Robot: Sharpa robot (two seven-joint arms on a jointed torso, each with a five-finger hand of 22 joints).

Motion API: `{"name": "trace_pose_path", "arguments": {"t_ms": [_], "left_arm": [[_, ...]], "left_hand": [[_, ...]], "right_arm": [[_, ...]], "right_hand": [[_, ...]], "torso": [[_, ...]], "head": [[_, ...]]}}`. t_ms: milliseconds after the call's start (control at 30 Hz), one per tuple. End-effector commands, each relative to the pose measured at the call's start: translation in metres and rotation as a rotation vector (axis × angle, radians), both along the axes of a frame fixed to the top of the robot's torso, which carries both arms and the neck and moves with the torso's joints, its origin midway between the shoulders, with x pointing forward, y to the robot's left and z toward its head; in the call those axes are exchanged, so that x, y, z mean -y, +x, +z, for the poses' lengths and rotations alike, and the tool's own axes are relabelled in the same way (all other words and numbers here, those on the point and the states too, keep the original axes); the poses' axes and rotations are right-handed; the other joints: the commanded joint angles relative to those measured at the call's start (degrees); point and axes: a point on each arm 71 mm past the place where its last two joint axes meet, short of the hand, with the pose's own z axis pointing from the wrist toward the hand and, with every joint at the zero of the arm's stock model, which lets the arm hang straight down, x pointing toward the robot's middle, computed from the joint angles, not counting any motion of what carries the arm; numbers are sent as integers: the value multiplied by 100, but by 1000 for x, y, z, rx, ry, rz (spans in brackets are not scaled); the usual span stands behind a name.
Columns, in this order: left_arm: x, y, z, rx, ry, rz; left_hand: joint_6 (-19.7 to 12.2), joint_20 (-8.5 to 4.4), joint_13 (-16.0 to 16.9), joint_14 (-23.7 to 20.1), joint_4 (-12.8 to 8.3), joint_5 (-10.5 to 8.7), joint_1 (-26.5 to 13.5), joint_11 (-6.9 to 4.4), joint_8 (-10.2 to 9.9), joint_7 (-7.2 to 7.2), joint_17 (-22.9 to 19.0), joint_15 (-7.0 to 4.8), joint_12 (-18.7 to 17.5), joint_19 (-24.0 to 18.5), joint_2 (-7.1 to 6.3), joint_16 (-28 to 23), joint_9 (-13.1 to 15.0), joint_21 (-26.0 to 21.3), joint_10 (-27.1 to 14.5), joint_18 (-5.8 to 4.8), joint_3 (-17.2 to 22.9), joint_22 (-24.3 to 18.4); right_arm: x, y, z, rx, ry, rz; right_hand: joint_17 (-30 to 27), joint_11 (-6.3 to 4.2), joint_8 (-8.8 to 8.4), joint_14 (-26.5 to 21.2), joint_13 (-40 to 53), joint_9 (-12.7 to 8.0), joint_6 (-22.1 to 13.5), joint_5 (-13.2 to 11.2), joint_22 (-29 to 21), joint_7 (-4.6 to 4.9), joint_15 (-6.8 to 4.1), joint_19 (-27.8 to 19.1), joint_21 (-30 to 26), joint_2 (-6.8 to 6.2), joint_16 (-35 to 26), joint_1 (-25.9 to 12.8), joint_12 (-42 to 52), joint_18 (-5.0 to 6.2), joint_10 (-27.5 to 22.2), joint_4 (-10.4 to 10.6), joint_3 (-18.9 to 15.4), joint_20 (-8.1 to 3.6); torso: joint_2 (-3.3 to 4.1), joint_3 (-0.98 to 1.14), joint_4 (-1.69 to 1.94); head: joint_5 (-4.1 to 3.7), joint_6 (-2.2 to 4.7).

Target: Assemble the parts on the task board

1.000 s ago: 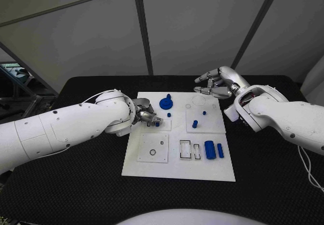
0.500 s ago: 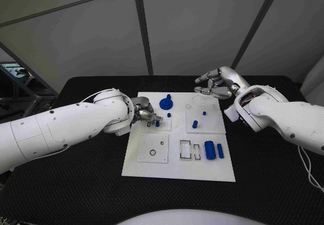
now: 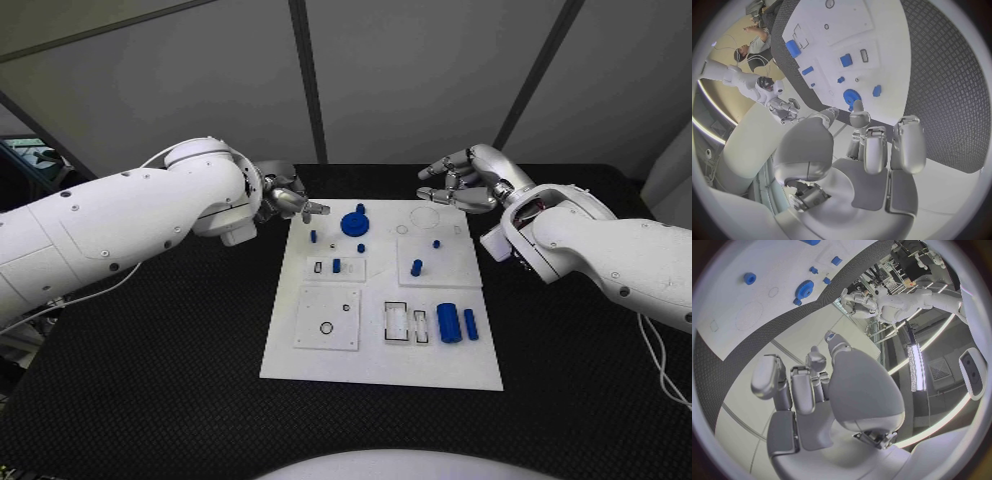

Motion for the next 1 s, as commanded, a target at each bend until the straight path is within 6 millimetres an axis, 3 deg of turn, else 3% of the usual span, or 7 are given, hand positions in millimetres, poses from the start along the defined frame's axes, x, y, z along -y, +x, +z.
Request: {"name": "trace_pose_path", "arguments": {"t_ms": [33, 133, 267, 1000], "left_arm": [[-2, 7, 0, -56, 54, -25], [-4, 14, 0, -64, 75, -19], [-5, 22, -5, -76, 105, -10], [5, 36, -33, -123, 167, -2]], "left_hand": [[-91, 23, -59, 573, 13, 7, 93, 23, -83, 26, 1421, 67, -61, -19, 16, -33, -49, -33, -76, -45, -90, 84], [-145, 47, -116, 570, 44, 10, 169, 57, -186, 68, 1413, 98, -94, -30, 39, -39, -129, -53, -130, -41, -180, 73], [-173, 72, -167, 567, 66, 12, 257, 87, -286, 100, 1405, 122, -120, -41, 53, -45, -214, -78, -177, -35, -266, 59], [-161, 86, -212, 570, 81, 12, 322, 101, -336, 114, 1414, 135, -144, -45, 66, -38, -267, -85, -212, -34, -325, 59]], "right_arm": [[-1, 0, 1, 6, 0, 5], [-2, 0, 1, 5, 0, 6], [-3, 1, 1, 4, 0, 8], [-7, 0, 1, 3, 2, 18]], "right_hand": [[382, 3, 34, 329, -5, -6, -53, 35, -5, 0, -31, -23, -26, 0, -20, -70, -14, 58, 15, 31, 6, -20], [382, 3, 34, 329, -5, -6, -53, 35, -5, 0, -31, -23, -26, 0, -20, -70, -14, 58, 15, 31, 6, -20], [388, 3, 36, 331, -8, -7, -54, 43, -2, -1, -31, -19, -25, 7, -17, -79, -14, 58, 16, 40, 5, -20], [388, 3, 36, 331, -8, -7, -54, 43, -2, -1, -31, -19, -25, 7, -17, -79, -14, 58, 16, 40, 5, -20]], "torso": [[13, -1, -1], [15, 7, -9], [19, -2, -8], [10, 4, -7]], "head": [[22, 1], [41, 6], [46, 14], [77, -4]]}}
